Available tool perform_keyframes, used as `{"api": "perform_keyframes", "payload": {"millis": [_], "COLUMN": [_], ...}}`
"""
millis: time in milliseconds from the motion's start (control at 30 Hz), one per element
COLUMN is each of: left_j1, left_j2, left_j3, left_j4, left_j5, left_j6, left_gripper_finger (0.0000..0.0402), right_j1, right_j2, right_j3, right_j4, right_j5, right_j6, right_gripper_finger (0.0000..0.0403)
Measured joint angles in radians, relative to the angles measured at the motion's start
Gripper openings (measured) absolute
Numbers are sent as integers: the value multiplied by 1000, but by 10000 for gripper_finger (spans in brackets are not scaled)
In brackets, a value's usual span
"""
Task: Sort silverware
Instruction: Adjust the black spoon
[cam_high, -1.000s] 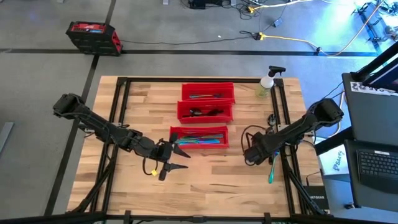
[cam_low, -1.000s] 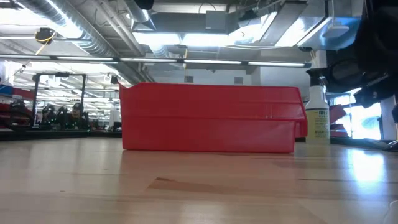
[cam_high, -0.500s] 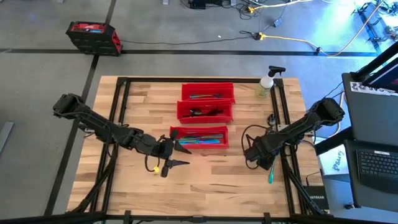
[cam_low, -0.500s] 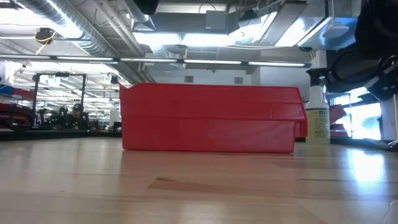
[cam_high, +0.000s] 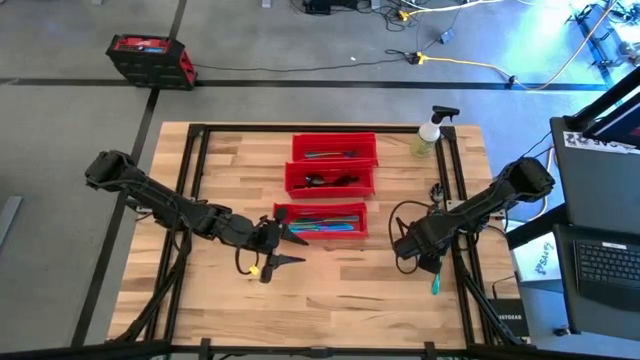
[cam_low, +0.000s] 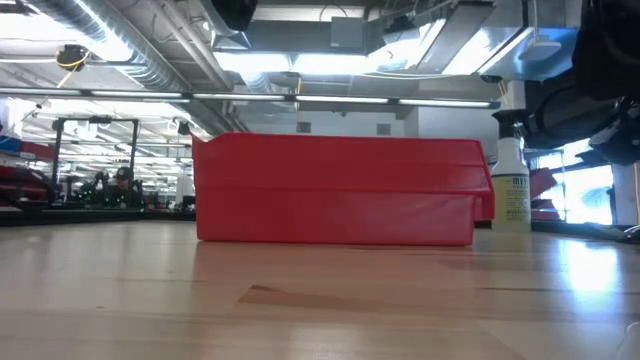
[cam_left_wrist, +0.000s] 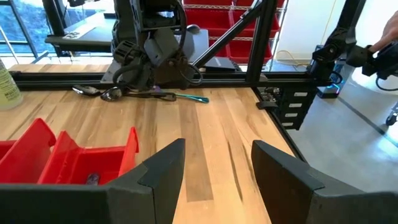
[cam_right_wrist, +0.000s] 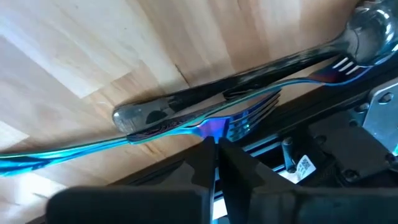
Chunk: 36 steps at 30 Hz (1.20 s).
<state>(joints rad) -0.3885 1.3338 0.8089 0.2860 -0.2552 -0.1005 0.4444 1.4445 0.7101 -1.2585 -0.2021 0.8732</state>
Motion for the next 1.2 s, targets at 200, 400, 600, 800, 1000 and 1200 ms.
{"api": "perform_keyframes", "payload": {"millis": [200, 400, 600, 800, 1000, 1200], "left_j1": [0, 1, 0, 0, 0, 0], "left_j2": [0, 0, 0, 0, 0, 0], "left_j3": [0, 0, 0, 0, 0, 0], "left_j4": [-3, -17, -20, -23, -23, -24], "left_j5": [-11, -12, -12, -12, -12, -14], "left_j6": [4, -11, -28, -48, -49, -47], "left_gripper_finger": [173, 173, 173, 173, 173, 173], "right_j1": [-6, -15, -13, -13, -13, -12], "right_j2": [45, 131, 174, 193, 194, 196], "right_j3": [0, 1, -1, -1, 47, 133], "right_j4": [2, 40, 118, 124, 184, 300], "right_j5": [-11, -18, -17, -4, 88, 170], "right_j6": [5, 17, 23, 44, 46, 6], "right_gripper_finger": [0, 0, 0, 0, 0, 0]}}
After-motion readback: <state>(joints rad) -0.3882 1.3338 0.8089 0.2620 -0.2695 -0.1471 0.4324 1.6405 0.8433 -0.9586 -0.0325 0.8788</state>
